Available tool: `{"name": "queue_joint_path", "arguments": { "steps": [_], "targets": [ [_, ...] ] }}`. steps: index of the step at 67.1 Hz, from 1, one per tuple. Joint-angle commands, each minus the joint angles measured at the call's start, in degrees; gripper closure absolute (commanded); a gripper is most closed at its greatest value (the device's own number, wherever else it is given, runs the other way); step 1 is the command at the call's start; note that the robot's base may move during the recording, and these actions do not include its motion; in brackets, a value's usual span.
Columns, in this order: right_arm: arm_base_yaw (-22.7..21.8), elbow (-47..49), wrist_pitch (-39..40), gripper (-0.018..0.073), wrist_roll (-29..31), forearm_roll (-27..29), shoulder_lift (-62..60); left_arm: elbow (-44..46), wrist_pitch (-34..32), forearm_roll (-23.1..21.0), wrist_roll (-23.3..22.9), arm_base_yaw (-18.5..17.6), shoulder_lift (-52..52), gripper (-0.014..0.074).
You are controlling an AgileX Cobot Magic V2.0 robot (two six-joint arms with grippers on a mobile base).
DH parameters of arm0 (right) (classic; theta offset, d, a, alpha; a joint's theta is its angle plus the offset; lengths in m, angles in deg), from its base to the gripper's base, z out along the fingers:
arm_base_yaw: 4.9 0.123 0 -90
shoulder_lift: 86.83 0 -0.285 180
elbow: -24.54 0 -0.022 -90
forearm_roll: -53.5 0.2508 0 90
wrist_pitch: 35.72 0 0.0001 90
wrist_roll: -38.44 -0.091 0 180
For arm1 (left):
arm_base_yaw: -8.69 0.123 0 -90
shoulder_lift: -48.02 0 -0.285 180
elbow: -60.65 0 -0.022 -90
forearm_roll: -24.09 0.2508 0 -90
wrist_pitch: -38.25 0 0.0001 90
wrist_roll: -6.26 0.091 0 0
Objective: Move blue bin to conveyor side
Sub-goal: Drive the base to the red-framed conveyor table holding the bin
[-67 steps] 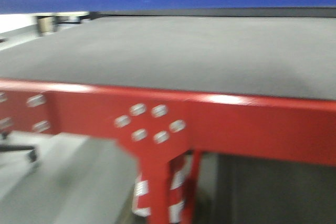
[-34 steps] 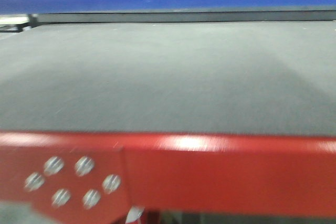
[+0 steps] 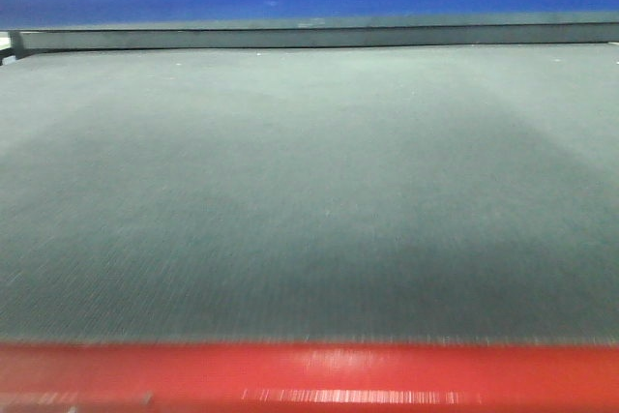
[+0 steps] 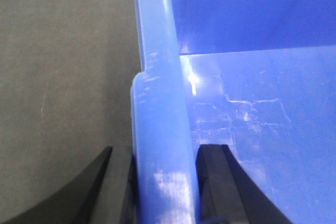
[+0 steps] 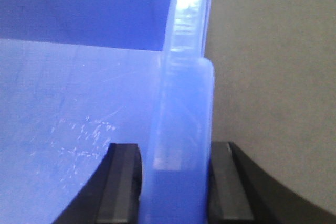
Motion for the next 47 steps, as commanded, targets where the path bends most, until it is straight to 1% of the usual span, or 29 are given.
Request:
{"name": "queue_joint_path", "arguments": {
  "steps": [1,47],
  "targets": [
    [-0.4,0.9,4.7,0.0637,1.5,-4.2,-1.2,1.3,-4.6,4.4,0.4,0.0,-0.9,0.0615],
    [-0.4,0.9,4.7,0.0637,1.5,-4.2,-1.2,1.3,-4.6,4.4,0.4,0.0,-0.9,0.0615]
  ]
}}
